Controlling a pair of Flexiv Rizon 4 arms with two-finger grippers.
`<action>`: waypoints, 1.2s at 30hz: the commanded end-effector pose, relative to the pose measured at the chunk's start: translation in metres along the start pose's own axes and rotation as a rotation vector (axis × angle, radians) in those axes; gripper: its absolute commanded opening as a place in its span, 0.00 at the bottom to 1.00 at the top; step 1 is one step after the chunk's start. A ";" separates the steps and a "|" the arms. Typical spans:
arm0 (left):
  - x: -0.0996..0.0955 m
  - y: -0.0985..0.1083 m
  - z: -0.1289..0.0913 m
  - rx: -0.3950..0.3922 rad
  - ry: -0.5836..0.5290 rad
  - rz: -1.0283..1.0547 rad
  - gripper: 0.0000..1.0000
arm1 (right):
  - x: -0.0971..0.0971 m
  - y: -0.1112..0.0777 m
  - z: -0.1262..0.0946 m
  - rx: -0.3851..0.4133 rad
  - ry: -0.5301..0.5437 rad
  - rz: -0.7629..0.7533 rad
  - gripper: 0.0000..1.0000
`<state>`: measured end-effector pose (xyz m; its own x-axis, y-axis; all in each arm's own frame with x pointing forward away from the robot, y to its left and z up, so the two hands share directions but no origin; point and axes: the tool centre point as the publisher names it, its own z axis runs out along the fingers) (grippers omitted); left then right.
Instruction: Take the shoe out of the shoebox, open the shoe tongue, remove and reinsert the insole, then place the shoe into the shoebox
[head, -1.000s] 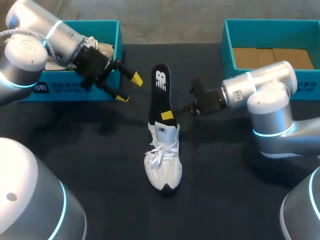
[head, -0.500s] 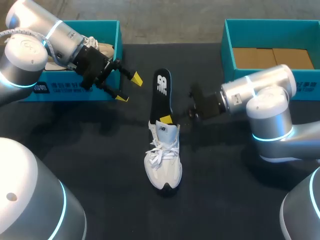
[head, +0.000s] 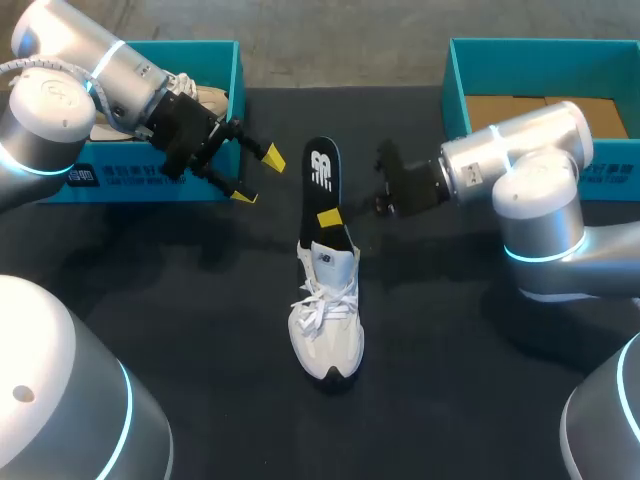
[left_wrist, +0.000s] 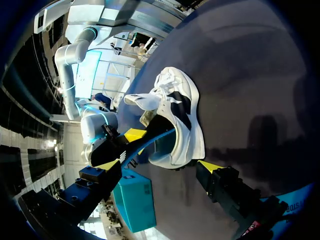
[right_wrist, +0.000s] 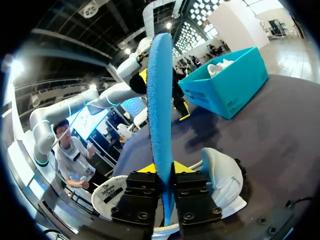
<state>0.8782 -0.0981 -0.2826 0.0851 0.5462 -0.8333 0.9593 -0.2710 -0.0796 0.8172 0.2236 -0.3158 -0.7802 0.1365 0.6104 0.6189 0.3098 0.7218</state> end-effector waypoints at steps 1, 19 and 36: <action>0.000 -0.001 0.000 -0.002 0.002 0.001 1.00 | -0.006 0.002 0.004 0.014 0.012 0.003 0.01; 0.000 -0.001 0.000 -0.002 0.002 0.001 1.00 | -0.001 -0.033 0.014 0.038 0.035 0.073 0.00; 0.000 -0.001 0.000 -0.002 0.002 0.001 1.00 | 0.005 -0.028 0.017 0.041 0.019 0.064 0.32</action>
<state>0.8782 -0.0981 -0.2826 0.0852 0.5462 -0.8333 0.9593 -0.2710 -0.0796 0.7914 0.2306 -0.3473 -0.7285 0.1317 0.6722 0.6720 0.3276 0.6641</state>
